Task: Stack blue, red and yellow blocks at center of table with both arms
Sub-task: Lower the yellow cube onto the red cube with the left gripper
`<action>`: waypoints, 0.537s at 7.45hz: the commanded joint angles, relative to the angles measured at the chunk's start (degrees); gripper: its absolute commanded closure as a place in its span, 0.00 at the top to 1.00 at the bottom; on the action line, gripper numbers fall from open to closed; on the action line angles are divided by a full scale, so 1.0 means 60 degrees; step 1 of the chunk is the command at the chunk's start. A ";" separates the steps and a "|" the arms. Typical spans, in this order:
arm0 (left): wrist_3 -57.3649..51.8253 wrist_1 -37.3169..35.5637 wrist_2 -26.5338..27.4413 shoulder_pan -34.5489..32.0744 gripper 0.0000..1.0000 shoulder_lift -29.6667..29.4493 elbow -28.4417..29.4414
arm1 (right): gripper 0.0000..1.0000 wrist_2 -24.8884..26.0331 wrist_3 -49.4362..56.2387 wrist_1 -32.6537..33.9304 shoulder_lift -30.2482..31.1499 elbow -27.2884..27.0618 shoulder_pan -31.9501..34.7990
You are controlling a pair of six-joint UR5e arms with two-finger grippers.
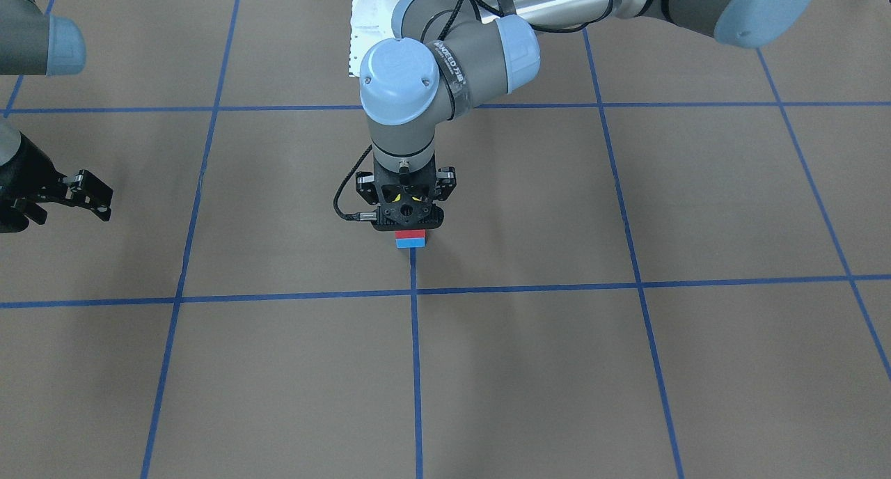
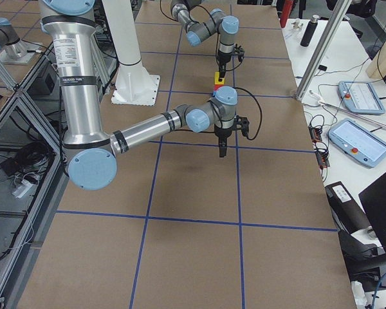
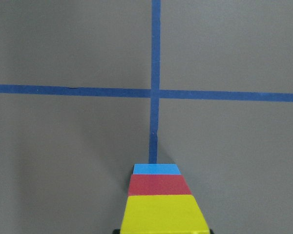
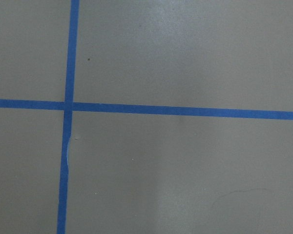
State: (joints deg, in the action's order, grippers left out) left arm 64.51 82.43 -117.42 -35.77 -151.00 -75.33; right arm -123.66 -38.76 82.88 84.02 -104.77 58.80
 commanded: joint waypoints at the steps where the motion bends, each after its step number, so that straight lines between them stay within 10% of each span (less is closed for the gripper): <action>1: 0.0014 0.0001 0.0000 0.0000 0.00 0.0000 0.0001 | 1.00 0.0000 0.0014 0.0000 0.0000 0.0001 0.0000; 4: 0.0015 0.0001 0.0000 0.0029 0.55 0.0000 0.0001 | 1.00 0.0000 0.0000 0.0000 0.0000 0.0001 0.0000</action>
State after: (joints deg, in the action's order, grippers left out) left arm 64.65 82.44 -117.42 -35.67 -151.00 -75.32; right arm -123.66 -38.73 82.88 84.02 -104.77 58.80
